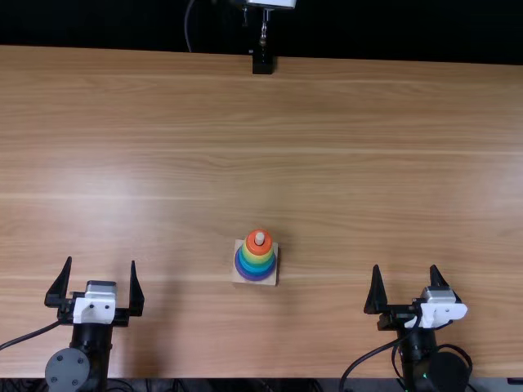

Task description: Build the Hanoi tower: stack the rings onto the peg from bottom to top in this color order: purple, dark blue, light blue, dark green, light green, yellow, orange.

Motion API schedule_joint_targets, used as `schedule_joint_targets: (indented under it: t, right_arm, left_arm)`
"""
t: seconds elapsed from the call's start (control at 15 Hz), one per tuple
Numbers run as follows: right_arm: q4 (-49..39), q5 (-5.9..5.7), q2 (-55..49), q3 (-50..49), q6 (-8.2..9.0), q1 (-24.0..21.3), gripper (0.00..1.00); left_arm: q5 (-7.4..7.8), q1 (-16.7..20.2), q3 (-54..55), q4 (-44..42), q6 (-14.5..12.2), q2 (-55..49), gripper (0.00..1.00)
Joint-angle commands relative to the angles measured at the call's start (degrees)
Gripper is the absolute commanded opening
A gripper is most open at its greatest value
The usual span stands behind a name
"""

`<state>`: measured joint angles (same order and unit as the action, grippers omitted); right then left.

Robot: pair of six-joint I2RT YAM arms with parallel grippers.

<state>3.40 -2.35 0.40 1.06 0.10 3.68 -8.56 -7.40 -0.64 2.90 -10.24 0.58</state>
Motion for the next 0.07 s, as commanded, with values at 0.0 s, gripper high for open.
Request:
schedule_joint_targets:
  t: [0.0]
  right_arm:
    - [0.25,0.35,-0.4,-0.36,0.01,-0.61,1.0]
  left_arm:
    - [-0.3,0.46,0.64,1.96,0.43,-0.58,1.0]
